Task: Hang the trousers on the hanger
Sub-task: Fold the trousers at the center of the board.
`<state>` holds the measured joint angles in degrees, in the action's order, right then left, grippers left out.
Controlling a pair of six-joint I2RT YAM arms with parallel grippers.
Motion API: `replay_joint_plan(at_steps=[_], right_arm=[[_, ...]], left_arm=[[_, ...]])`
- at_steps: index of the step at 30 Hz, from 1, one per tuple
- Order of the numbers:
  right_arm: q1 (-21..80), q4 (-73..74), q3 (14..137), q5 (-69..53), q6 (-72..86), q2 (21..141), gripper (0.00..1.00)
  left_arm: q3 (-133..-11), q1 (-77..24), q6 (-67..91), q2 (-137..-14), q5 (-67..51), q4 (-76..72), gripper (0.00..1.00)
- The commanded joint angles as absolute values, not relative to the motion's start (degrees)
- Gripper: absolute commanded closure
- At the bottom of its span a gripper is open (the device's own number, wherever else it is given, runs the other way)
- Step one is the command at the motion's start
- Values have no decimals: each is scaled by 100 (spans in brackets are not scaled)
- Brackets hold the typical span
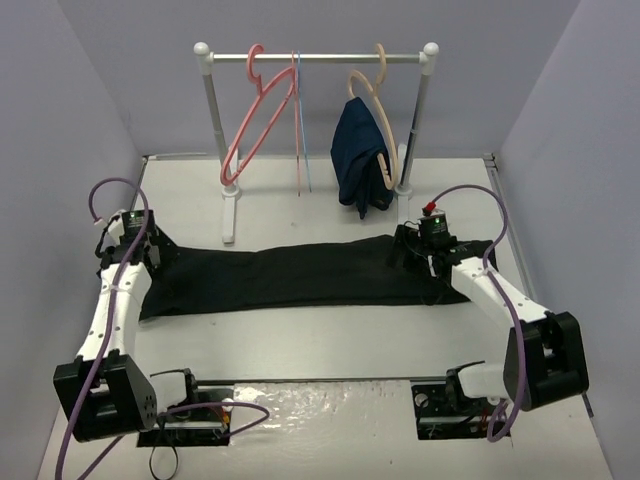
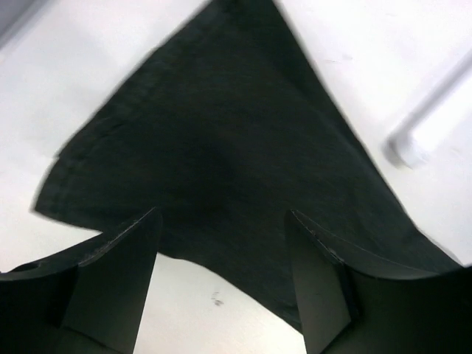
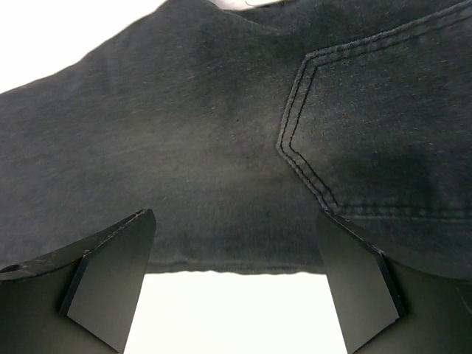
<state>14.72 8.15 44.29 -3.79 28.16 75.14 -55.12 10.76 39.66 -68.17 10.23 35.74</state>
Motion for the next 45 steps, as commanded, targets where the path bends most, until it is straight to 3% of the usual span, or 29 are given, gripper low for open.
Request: replay_joint_plan(at_steps=[1,12,24,34,45], right_arm=[[1503,407,4565,-180,3011,7893,13],[566,358,3841,-376,3298,8291,13],[-689,1007,3804,-191,3203,8439,12],[-324,1022,4030,-352,2513,7545,13],[629,879,3885,-611,2359,6966,9]], left_arm=[[-5417,1037,3816,-7208,870,2656,36],[-5853,1270,3014,-9243,762,1322,39],[-6208,1943,2806,-10230,423,704,40],[-6571,1951,1729,-9391,145,759,40],[-7419,2018,991,-10188,-433,1234,40]])
